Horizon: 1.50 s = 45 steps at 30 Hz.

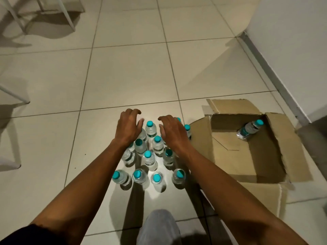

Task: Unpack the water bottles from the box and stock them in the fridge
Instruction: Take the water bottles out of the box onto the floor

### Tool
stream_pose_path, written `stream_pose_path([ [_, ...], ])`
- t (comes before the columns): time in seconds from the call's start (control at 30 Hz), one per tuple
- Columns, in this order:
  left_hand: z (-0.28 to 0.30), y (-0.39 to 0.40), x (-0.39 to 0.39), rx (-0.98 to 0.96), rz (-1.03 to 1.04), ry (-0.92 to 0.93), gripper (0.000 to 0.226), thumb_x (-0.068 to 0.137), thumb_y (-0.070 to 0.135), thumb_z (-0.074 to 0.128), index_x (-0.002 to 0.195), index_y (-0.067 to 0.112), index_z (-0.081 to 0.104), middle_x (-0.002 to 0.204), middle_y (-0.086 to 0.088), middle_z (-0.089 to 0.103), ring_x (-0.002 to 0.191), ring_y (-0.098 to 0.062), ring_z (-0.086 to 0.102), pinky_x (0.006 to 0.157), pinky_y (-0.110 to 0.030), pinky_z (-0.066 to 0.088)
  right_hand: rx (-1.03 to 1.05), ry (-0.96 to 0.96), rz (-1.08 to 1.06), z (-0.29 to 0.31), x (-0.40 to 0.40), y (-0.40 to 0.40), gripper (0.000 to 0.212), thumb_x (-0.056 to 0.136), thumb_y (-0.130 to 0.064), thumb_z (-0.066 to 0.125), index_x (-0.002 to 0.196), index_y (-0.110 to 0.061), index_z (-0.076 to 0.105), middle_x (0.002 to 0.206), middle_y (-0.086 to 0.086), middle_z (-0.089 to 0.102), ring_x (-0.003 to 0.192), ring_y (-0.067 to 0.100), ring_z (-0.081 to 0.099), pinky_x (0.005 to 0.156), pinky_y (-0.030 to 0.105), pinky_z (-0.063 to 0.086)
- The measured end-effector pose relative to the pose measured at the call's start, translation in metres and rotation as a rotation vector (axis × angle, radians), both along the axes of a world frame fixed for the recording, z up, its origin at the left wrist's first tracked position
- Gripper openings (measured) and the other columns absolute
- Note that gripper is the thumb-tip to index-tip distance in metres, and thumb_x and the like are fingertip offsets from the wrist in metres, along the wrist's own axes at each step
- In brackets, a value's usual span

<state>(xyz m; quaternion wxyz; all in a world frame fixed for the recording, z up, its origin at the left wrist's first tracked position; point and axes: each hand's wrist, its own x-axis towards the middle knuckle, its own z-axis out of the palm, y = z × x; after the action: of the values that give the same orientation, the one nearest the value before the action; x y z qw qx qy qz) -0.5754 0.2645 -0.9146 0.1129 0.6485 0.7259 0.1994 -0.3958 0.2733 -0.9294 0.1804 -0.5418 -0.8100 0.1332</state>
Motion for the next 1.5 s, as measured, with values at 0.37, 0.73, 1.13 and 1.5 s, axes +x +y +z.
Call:
stream_pose_path([
  [0.37,0.024,0.016,0.147,0.043,-0.293,0.014,0.038,0.095,0.029,0.057,0.128,0.011,0.054,0.123,-0.011,0.057,0.116,-0.030,0.046,0.095,-0.043,0.042,0.008,-0.092,-0.271,0.012,0.174,-0.019,0.026,0.097,-0.021,0.051,0.123,-0.017,0.055,0.115,0.005,0.058,0.095,0.022,0.056,0.077,0.035,0.052],
  [0.73,0.004,0.032,0.289,-0.006,-0.549,0.035,0.037,0.094,0.033,0.057,0.125,0.014,0.053,0.124,-0.010,0.055,0.112,-0.025,0.048,0.093,-0.038,0.046,-0.004,-0.203,-0.535,-0.005,0.325,-0.042,0.036,0.094,-0.023,0.057,0.129,-0.017,0.051,0.130,0.008,0.053,0.115,0.024,0.051,0.093,0.040,0.049],
  [1.13,-0.031,0.057,0.394,-0.092,-0.629,0.069,0.040,0.092,0.029,0.061,0.128,0.015,0.053,0.122,-0.007,0.053,0.112,-0.022,0.048,0.094,-0.036,0.047,-0.161,-0.017,-0.652,-0.049,0.394,-0.073,0.034,0.098,-0.023,0.052,0.132,-0.018,0.053,0.128,0.007,0.054,0.116,0.026,0.049,0.089,0.044,0.051],
  [1.5,-0.050,0.085,0.455,-0.133,-0.688,0.192,0.064,0.088,0.011,0.067,0.146,0.008,0.039,0.148,-0.013,0.039,0.130,-0.032,0.041,0.107,-0.045,0.042,-0.138,0.169,-0.714,-0.057,0.395,-0.078,0.035,0.100,-0.024,0.052,0.134,-0.021,0.057,0.135,-0.005,0.052,0.118,0.012,0.044,0.079,0.019,0.032],
])
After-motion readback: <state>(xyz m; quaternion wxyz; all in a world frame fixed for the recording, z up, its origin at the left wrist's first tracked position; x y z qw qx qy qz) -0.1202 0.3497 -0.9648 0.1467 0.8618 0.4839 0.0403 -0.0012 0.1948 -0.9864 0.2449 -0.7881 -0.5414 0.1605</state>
